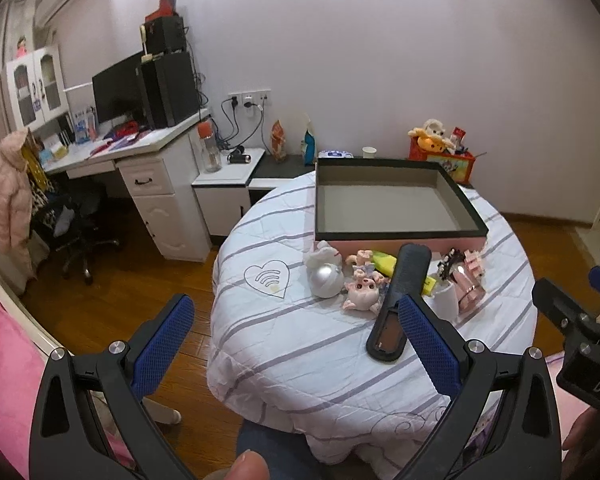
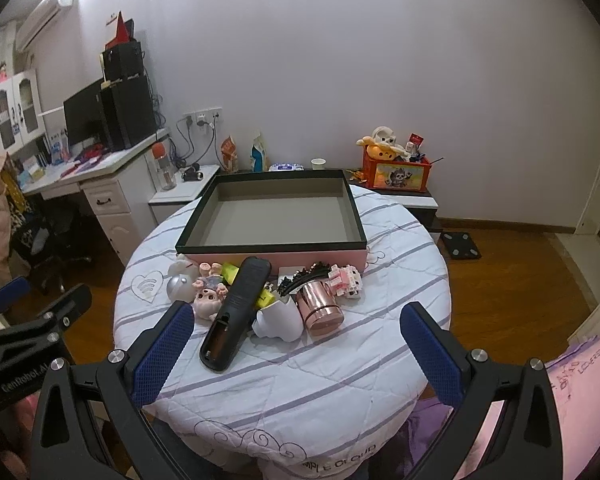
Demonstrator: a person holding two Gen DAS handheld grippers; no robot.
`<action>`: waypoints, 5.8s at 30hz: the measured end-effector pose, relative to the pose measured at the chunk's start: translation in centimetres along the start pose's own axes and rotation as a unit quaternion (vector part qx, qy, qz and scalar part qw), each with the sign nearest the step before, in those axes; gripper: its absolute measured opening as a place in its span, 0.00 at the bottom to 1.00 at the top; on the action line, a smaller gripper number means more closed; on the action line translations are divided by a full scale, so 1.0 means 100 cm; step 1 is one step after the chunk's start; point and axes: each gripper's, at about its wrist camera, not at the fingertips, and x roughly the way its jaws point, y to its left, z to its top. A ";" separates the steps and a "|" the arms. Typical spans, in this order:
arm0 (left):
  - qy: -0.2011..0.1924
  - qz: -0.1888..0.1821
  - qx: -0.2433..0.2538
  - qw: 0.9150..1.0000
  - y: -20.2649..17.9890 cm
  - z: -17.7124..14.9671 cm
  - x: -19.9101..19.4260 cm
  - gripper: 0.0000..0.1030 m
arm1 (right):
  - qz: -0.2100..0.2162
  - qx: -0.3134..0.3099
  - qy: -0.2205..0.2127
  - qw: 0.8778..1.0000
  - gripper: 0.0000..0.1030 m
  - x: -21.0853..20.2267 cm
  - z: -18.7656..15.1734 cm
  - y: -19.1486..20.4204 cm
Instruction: Organize rigid objects
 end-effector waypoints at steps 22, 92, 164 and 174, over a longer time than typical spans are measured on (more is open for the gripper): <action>0.011 -0.016 -0.002 1.000 -0.007 -0.003 0.012 1.00 | 0.002 0.015 0.009 1.000 1.00 0.017 -0.002 -0.013; 0.121 -0.036 -0.003 0.992 0.004 -0.003 0.207 1.00 | -0.005 0.027 0.119 0.993 1.00 0.145 -0.006 -0.046; 0.105 -0.089 -0.007 0.990 -0.007 0.007 0.207 0.45 | 0.038 0.020 0.161 0.986 0.58 0.214 0.005 -0.086; 0.067 -0.112 -0.002 0.991 -0.006 0.040 0.176 0.45 | 0.050 -0.013 0.101 0.994 0.58 0.167 0.044 -0.065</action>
